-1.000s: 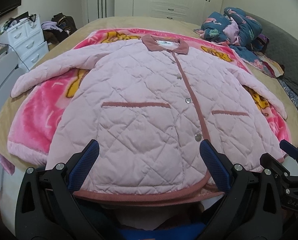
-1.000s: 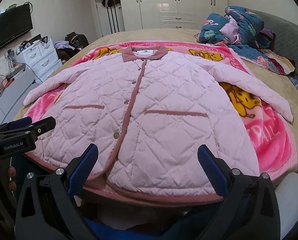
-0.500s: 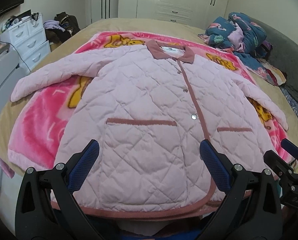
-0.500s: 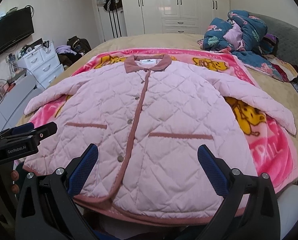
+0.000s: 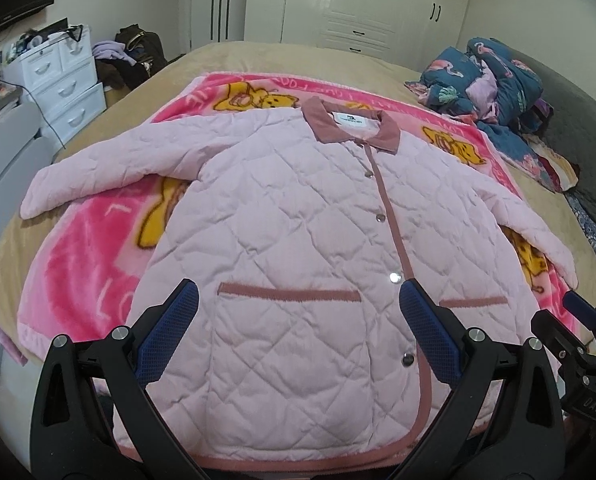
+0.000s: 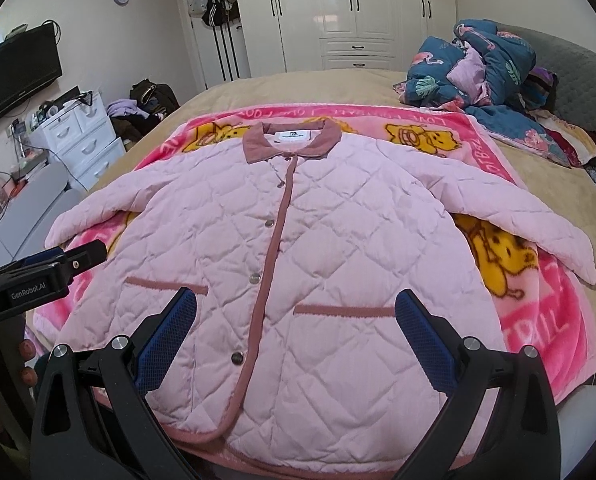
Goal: Fold large clothes
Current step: 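Move the right tool toward the jacket sleeve beside it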
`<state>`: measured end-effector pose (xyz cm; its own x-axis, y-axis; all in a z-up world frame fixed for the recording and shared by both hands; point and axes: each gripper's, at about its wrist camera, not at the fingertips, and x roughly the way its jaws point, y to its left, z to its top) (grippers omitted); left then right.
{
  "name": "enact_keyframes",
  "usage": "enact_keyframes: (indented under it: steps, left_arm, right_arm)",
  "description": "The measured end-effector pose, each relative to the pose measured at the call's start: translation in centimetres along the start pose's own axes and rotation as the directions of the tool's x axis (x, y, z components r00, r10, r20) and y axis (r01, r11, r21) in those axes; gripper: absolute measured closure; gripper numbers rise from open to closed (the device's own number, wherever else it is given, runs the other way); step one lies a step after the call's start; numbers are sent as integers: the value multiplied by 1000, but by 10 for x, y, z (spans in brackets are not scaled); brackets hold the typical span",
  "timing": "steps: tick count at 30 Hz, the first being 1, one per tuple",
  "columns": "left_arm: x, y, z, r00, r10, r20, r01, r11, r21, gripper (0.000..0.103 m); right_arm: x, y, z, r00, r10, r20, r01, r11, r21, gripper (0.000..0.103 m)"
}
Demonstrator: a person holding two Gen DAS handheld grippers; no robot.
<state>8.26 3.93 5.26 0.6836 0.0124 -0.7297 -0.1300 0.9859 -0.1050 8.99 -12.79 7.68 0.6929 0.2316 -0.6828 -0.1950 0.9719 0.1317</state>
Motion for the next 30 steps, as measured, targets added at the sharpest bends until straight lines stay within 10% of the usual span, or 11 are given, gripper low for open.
enact_keyframes:
  steps: [30]
  left_arm:
    - [68, -47, 78, 995, -80, -51, 81, 997, 17, 9]
  right_arm:
    - [52, -87, 75, 995, -104, 11, 101, 984, 144, 4]
